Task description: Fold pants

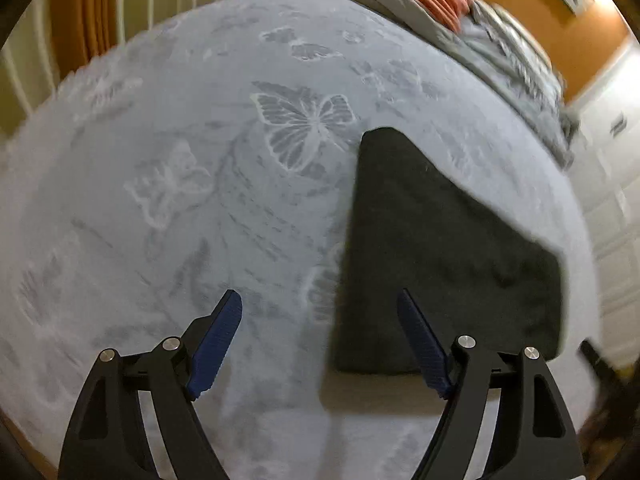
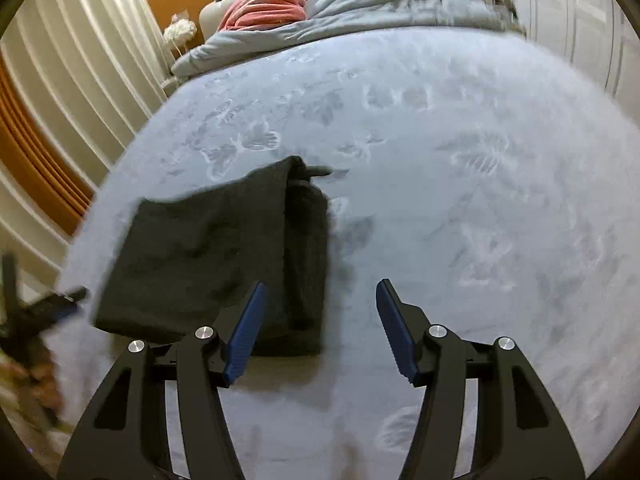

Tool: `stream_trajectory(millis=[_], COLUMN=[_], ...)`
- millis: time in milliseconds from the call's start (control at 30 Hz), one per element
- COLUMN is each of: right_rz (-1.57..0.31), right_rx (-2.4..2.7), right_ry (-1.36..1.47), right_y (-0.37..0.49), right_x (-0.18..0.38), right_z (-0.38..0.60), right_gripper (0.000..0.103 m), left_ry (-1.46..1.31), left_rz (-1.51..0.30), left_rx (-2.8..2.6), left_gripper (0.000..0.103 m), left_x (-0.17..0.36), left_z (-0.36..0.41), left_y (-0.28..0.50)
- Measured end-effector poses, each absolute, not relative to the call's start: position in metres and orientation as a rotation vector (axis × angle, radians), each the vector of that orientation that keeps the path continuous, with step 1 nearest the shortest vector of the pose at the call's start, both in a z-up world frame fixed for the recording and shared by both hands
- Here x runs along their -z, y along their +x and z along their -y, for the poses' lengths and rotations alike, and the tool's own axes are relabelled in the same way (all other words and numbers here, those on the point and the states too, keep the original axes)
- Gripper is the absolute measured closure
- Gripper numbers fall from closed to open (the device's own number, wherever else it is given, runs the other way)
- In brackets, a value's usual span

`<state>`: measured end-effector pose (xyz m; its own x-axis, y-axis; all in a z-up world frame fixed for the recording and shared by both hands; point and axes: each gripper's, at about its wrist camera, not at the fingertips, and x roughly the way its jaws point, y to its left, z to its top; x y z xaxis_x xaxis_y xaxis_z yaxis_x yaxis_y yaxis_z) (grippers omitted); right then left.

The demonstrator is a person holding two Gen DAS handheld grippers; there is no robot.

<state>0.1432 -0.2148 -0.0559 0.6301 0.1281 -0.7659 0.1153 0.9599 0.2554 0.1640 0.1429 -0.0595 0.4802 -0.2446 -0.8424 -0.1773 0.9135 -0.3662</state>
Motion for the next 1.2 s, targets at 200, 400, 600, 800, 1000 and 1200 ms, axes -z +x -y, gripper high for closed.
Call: stream_trajectory(millis=[200,400,600,800,1000,1200], right_rz=[-0.971,-1.027,-1.035,-0.795,-0.745,-0.746], right_rx=[-0.052,-0.054,0.03,0.102,0.115,0.11], right_ry=[0.323,0.24,0.236,0.142,0.113,0.07], right_y=[0.179,0.191,0.184,0.126,0.086,0.056], right_x=[0.089,0.104,0.109,0.052,0.063,0.086], right_z=[0.203,0.182,0.192,0.174,0.154,0.147], right_gripper=[0.013,0.071,0.05,0.016,0.011,0.008], left_ry=[-0.46,-0.299,-0.206,-0.158,-0.088,0.028], left_rz=[-1.107,-1.129,-1.085,-0.971,-0.812,-0.677], left_rx=[0.14,0.168,0.116,0.115,0.076,0.044], left_gripper=[0.025,0.074,0.067,0.057,0.025,0.016], left_x=[0.083,0.096,0.088,0.064,0.045,0.039], left_z=[-0.117,-0.084,-0.068,-0.065,-0.063,-0.055], left_y=[0.173,0.181,0.182,0.138,0.083,0.031])
